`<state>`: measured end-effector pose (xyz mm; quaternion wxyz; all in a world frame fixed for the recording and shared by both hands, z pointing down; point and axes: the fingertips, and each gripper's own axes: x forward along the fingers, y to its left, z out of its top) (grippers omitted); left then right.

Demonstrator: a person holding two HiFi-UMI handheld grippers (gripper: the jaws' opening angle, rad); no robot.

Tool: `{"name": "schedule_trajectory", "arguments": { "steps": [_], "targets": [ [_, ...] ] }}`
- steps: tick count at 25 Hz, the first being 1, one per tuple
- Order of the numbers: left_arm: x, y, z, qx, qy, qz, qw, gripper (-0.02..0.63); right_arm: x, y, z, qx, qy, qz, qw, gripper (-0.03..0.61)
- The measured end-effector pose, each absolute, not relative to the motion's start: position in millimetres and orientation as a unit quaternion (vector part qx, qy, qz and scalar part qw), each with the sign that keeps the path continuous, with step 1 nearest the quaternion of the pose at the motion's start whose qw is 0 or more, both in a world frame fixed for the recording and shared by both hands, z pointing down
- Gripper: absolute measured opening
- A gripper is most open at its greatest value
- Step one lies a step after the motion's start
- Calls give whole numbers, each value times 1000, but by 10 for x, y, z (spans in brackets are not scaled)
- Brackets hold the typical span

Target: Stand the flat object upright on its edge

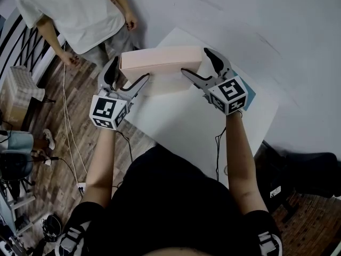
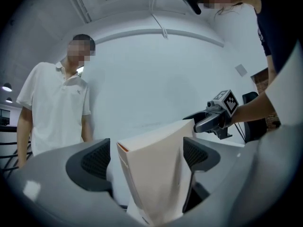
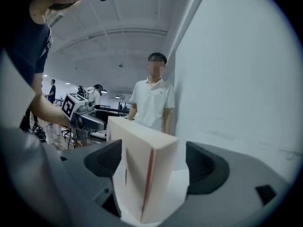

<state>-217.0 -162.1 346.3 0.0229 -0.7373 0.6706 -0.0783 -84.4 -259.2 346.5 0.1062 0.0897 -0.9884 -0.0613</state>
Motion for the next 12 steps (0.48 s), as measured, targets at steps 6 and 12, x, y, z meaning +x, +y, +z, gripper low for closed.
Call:
{"name": "schedule_trajectory", "arguments": {
  "steps": [6, 12],
  "targets": [
    [-2120, -1580, 3122, -736, 673, -62, 45, 466, -873, -2503, 3083, 88, -989, -90, 79, 382],
    [-2115, -1557, 2823, -720, 690, -43, 51, 463, -933, -2364, 2692, 95, -990, -100, 34, 382]
  ]
}}
